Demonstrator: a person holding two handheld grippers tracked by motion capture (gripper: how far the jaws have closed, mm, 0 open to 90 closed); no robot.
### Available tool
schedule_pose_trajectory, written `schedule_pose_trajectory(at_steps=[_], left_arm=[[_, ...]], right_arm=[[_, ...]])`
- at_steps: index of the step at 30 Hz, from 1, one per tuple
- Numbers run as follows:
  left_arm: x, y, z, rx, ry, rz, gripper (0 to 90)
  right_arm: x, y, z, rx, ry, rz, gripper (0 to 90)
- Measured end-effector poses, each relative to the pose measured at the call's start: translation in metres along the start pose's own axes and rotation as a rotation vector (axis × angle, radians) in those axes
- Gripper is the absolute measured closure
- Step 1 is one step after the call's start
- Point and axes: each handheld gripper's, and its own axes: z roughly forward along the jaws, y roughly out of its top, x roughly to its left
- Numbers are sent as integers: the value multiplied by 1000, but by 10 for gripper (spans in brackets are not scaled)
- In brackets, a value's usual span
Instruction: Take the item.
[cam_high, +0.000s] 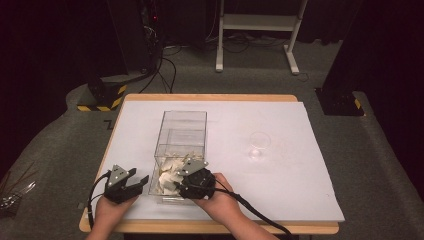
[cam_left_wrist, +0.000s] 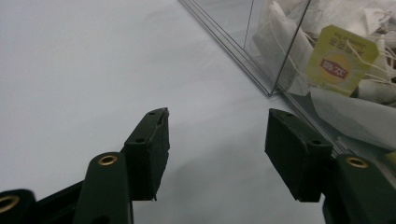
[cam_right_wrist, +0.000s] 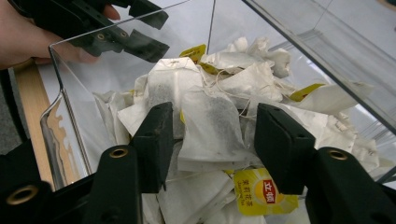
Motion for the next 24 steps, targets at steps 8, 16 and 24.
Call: schedule_pose_trajectory(at_steps=[8,16,24], left_arm=[[0,0,0,-2,0,4,402],[0,0,0,-3,-5,4,403],[0,0,0,-3,-8,1,402]], right_arm=[[0,2,3,50,-10,-7,551],[0,3,6,86,-16,14,628],[-1,4,4,79,-26,37,734]])
